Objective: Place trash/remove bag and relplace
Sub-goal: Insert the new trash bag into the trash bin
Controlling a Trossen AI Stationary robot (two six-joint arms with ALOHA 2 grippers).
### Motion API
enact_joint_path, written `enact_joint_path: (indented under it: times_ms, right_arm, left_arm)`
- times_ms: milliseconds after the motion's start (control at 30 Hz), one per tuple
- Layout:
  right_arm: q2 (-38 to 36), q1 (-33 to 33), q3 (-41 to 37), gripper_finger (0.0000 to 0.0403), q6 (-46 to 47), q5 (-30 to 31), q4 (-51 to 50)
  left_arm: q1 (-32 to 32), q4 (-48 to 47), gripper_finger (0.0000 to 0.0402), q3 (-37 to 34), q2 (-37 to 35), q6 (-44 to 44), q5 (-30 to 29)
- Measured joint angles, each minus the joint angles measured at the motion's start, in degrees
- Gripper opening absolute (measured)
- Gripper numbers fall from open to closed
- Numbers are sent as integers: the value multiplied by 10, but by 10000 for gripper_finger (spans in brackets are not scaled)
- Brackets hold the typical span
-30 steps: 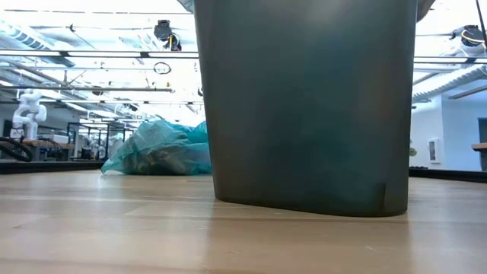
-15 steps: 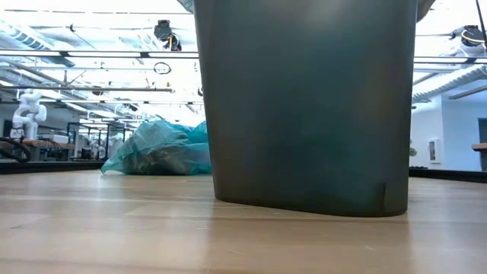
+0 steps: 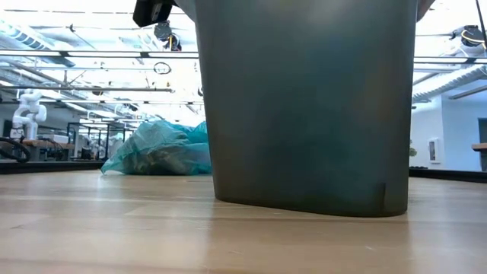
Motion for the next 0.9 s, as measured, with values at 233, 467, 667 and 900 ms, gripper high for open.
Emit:
enact_joint_path:
  times_ms: [233,467,667,900]
  right_arm:
    - [-6,37,-68,0,158,41,48]
    - [-6,36,-70,47,360,7,-48]
    - [-11,40,-86,131,399,36,-28]
    - [-111,97,-300,138,469,175,240]
  left_arm:
    - [1,-5,0,0,0,8,16]
    - [1,-11,0,0,0,8,25]
    - [4,-25,0,0,0,8,48]
    - [12,-29,0,0,-23,12,56]
